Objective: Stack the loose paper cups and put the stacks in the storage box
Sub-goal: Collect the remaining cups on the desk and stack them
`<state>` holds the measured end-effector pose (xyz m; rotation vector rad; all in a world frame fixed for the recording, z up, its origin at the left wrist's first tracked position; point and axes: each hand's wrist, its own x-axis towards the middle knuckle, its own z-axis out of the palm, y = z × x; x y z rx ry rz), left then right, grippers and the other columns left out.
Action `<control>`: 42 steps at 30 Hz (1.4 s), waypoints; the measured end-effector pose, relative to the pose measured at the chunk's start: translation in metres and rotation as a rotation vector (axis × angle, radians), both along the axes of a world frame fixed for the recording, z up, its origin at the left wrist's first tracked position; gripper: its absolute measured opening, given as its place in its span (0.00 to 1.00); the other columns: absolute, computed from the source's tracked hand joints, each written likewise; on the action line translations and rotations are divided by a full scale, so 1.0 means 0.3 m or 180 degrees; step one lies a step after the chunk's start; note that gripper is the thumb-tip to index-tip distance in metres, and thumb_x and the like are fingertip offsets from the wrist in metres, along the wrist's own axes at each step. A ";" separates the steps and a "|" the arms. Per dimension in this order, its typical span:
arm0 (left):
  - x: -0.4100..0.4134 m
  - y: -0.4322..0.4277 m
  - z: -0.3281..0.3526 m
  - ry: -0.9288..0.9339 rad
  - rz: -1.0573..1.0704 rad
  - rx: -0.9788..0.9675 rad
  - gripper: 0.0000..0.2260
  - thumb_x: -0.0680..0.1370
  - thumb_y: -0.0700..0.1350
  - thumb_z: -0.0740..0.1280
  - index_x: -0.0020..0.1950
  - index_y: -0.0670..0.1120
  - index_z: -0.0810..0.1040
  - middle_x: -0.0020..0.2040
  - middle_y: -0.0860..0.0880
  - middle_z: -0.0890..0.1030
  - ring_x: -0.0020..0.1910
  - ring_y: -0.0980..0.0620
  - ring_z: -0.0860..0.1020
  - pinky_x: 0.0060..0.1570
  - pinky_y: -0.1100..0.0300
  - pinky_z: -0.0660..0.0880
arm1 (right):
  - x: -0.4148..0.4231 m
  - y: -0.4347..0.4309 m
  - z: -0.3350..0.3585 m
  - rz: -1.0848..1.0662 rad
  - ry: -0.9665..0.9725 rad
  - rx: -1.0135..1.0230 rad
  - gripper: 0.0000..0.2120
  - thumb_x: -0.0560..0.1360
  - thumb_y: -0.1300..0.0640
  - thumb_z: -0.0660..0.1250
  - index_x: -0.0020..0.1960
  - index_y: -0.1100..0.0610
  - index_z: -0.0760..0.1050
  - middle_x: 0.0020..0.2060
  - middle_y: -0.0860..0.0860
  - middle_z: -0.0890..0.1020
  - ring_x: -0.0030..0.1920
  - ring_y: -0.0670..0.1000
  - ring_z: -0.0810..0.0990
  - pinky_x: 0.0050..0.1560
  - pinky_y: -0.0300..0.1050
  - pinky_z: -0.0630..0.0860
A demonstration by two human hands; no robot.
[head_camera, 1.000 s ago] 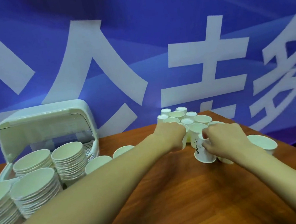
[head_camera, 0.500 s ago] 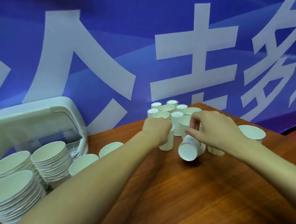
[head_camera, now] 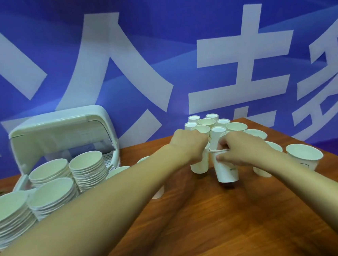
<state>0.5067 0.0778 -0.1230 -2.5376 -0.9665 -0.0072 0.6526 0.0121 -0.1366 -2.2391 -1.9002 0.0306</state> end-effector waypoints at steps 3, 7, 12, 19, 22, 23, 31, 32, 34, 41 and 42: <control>-0.062 -0.011 0.036 -0.0079 0.0096 0.0195 0.12 0.76 0.42 0.64 0.35 0.47 0.65 0.31 0.51 0.66 0.33 0.48 0.71 0.34 0.56 0.68 | -0.071 0.012 0.042 0.0119 -0.0106 0.0304 0.06 0.75 0.45 0.68 0.49 0.46 0.80 0.45 0.47 0.83 0.45 0.49 0.80 0.41 0.43 0.77; -0.178 -0.017 0.086 -0.0357 0.0240 0.0339 0.16 0.76 0.41 0.63 0.31 0.47 0.60 0.30 0.49 0.65 0.32 0.43 0.72 0.29 0.58 0.60 | -0.164 0.024 0.071 0.0233 -0.0188 0.0762 0.05 0.75 0.46 0.68 0.49 0.45 0.80 0.43 0.47 0.82 0.44 0.50 0.79 0.35 0.42 0.70; -0.337 -0.017 0.154 -0.0939 0.0355 0.0506 0.11 0.75 0.47 0.62 0.34 0.45 0.71 0.30 0.49 0.71 0.34 0.42 0.73 0.29 0.60 0.60 | -0.273 0.040 0.095 0.0370 -0.0036 0.1323 0.08 0.75 0.44 0.65 0.46 0.46 0.81 0.42 0.46 0.82 0.47 0.53 0.79 0.38 0.45 0.68; -0.539 -0.035 0.249 -0.1403 0.0447 0.0722 0.10 0.74 0.51 0.62 0.40 0.46 0.78 0.35 0.49 0.78 0.37 0.44 0.75 0.30 0.59 0.63 | -0.372 0.054 0.123 0.0741 0.0442 0.1862 0.08 0.74 0.44 0.66 0.47 0.46 0.80 0.41 0.45 0.84 0.46 0.54 0.80 0.42 0.49 0.75; -0.601 -0.068 0.258 -0.1163 0.0504 0.0612 0.10 0.74 0.50 0.63 0.37 0.45 0.76 0.33 0.48 0.76 0.35 0.43 0.74 0.29 0.59 0.62 | -0.402 0.053 0.104 0.1159 0.0795 0.1698 0.08 0.73 0.43 0.67 0.45 0.45 0.80 0.39 0.43 0.84 0.44 0.48 0.81 0.43 0.52 0.80; -0.615 -0.082 0.251 -0.1010 0.0515 0.0532 0.11 0.74 0.50 0.63 0.37 0.44 0.76 0.32 0.48 0.76 0.34 0.44 0.74 0.29 0.60 0.62 | -0.411 0.052 0.094 0.1239 0.0826 0.1658 0.08 0.72 0.43 0.67 0.44 0.45 0.80 0.38 0.42 0.83 0.43 0.46 0.81 0.42 0.52 0.80; -0.633 -0.147 0.186 -0.0313 0.0574 0.0453 0.08 0.73 0.48 0.64 0.35 0.47 0.74 0.30 0.49 0.72 0.33 0.45 0.75 0.27 0.61 0.61 | -0.464 0.071 0.037 0.1494 0.0635 0.1139 0.13 0.71 0.37 0.64 0.47 0.42 0.81 0.39 0.39 0.83 0.43 0.45 0.81 0.42 0.52 0.81; -0.633 -0.151 0.175 -0.0261 0.0601 0.0425 0.08 0.74 0.48 0.64 0.36 0.47 0.74 0.31 0.49 0.72 0.34 0.45 0.75 0.27 0.61 0.61 | -0.469 0.072 0.035 0.1499 0.0556 0.1053 0.13 0.71 0.37 0.64 0.47 0.42 0.81 0.40 0.39 0.83 0.43 0.45 0.81 0.43 0.52 0.81; -0.634 -0.156 0.148 -0.0183 0.0616 0.0361 0.07 0.74 0.48 0.65 0.38 0.48 0.76 0.32 0.50 0.73 0.34 0.45 0.75 0.26 0.61 0.60 | -0.474 0.076 0.026 0.1521 0.0448 0.0911 0.13 0.71 0.37 0.62 0.46 0.41 0.81 0.39 0.39 0.83 0.43 0.44 0.81 0.44 0.53 0.81; -0.638 -0.163 0.030 -0.0263 0.0725 -0.0098 0.09 0.78 0.49 0.64 0.45 0.45 0.80 0.39 0.45 0.76 0.35 0.47 0.72 0.30 0.58 0.65 | -0.481 0.082 -0.013 0.1581 0.0011 0.0601 0.12 0.74 0.37 0.62 0.46 0.41 0.82 0.41 0.37 0.84 0.44 0.42 0.81 0.46 0.49 0.80; -0.633 -0.167 0.018 -0.0238 0.0752 -0.0177 0.08 0.79 0.47 0.64 0.49 0.45 0.80 0.41 0.44 0.78 0.37 0.46 0.74 0.33 0.57 0.66 | -0.480 0.086 -0.022 0.1575 -0.0026 0.0586 0.12 0.75 0.39 0.63 0.47 0.42 0.82 0.42 0.39 0.84 0.44 0.43 0.81 0.46 0.49 0.80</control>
